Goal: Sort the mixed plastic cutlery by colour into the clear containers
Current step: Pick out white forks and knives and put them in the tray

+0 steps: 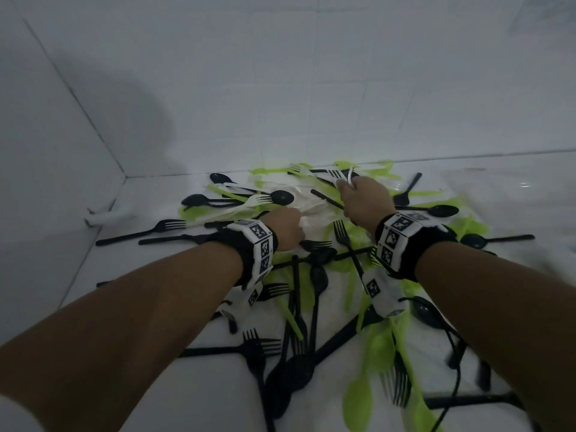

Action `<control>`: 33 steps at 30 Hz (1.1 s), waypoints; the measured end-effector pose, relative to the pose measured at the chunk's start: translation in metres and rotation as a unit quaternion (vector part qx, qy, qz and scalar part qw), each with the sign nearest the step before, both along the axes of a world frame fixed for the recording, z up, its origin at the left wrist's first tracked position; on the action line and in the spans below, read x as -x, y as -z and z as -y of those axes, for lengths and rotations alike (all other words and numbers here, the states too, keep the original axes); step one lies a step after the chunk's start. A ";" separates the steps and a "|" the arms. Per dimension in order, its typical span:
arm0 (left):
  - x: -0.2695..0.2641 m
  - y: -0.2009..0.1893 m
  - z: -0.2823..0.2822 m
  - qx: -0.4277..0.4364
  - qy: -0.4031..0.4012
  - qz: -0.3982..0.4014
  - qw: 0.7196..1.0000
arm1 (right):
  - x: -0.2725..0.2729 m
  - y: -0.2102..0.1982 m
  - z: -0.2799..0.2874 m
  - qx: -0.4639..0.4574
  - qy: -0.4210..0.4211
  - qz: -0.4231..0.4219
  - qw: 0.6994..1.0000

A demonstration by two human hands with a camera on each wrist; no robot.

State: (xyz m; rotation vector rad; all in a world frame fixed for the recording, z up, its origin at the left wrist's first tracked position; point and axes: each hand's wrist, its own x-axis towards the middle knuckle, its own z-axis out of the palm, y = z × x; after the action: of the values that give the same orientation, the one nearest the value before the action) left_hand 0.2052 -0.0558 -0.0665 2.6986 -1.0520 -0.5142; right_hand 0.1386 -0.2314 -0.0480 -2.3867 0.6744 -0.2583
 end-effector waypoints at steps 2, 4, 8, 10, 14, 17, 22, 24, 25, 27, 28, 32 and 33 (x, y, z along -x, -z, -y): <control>0.004 0.000 -0.003 -0.001 -0.006 -0.006 1.000 | -0.004 0.000 0.002 -0.041 0.004 -0.012 0.999; 0.008 -0.002 -0.005 0.015 -0.013 0.000 1.000 | -0.006 0.002 0.002 -0.076 0.003 -0.033 0.997; 0.013 -0.011 -0.006 0.136 -0.044 0.011 0.990 | -0.008 0.009 0.006 -0.119 -0.007 -0.025 0.993; 0.014 -0.018 -0.007 0.226 -0.089 -0.015 0.970 | -0.008 0.009 0.009 -0.125 -0.002 -0.014 0.992; 0.012 -0.036 -0.009 0.424 -0.287 -0.153 0.845 | -0.011 0.003 0.008 -0.052 -0.064 -0.034 0.996; 0.005 -0.048 -0.020 0.476 -0.350 -0.174 0.788 | -0.020 0.002 -0.005 -0.010 -0.134 -0.043 0.990; -0.003 -0.055 -0.055 0.493 -0.373 -0.161 0.770 | -0.029 0.001 -0.044 0.085 -0.279 -0.096 0.952; -0.005 -0.056 -0.074 0.511 -0.373 -0.165 0.757 | -0.033 0.005 -0.059 0.140 -0.300 -0.148 0.932; -0.004 -0.057 -0.084 0.512 -0.370 -0.162 0.758 | -0.036 0.008 -0.064 0.158 -0.301 -0.161 0.927; -0.001 -0.056 -0.103 0.508 -0.367 -0.162 0.762 | -0.038 0.008 -0.071 0.189 -0.299 -0.161 0.921; 0.002 -0.053 -0.112 0.503 -0.368 -0.165 0.764 | -0.038 0.007 -0.073 0.203 -0.301 -0.155 0.919; 0.019 -0.039 -0.155 0.372 -0.279 -0.131 0.875 | -0.037 0.004 -0.070 0.252 -0.332 -0.161 0.895; 0.023 -0.034 -0.164 0.314 -0.241 -0.088 0.914 | -0.037 0.003 -0.068 0.263 -0.338 -0.157 0.890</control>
State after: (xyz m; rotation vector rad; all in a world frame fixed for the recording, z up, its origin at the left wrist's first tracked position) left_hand 0.1824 0.1084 -0.0325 2.1589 -0.3739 -0.2564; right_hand 0.1752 -0.1634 -0.0512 -3.0471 -0.1673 0.2940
